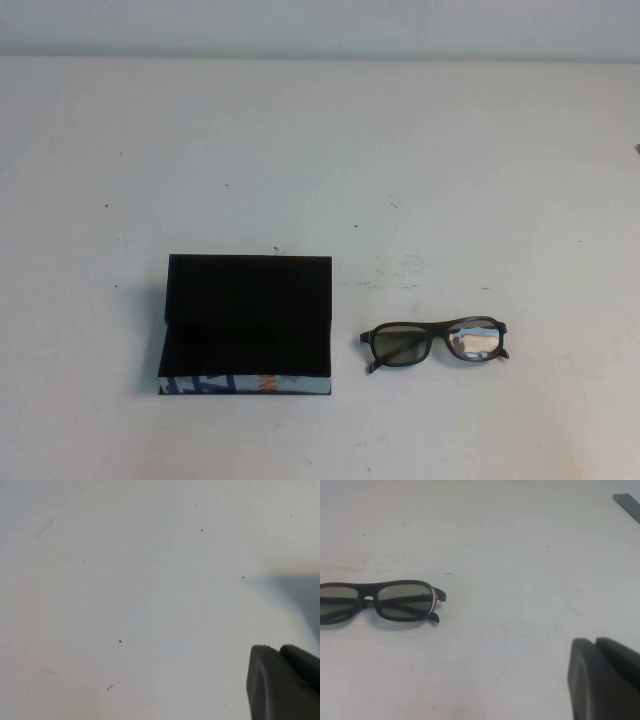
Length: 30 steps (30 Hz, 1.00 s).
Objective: Return glasses to glasses case
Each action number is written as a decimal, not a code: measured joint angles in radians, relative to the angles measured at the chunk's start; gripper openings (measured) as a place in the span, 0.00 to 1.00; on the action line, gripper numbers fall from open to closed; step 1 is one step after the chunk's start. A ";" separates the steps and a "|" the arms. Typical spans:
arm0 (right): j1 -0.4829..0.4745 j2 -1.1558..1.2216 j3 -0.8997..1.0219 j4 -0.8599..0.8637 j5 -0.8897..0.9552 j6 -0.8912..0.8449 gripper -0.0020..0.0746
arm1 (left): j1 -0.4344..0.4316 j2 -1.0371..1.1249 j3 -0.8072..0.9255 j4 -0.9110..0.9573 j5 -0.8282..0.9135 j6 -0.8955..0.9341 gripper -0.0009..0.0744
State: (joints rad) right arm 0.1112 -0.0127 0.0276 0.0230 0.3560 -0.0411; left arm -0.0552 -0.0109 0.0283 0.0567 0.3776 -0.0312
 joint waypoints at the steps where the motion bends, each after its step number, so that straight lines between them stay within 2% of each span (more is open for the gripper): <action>1: 0.000 0.000 0.000 0.000 0.000 0.000 0.01 | 0.000 0.000 0.000 0.000 0.000 0.000 0.01; 22: 0.000 -0.001 0.000 0.014 -0.002 0.000 0.01 | 0.000 0.000 0.000 0.000 0.000 0.000 0.01; 24: 0.000 -0.001 0.000 0.089 -0.013 0.000 0.01 | 0.000 0.000 0.000 0.000 0.000 0.000 0.01; 30: 0.000 -0.001 0.000 0.561 -0.130 -0.019 0.01 | 0.000 0.000 0.000 0.000 0.000 0.000 0.01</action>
State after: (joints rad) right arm 0.1112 -0.0134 0.0276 0.5842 0.2255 -0.0603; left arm -0.0552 -0.0109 0.0283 0.0567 0.3776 -0.0312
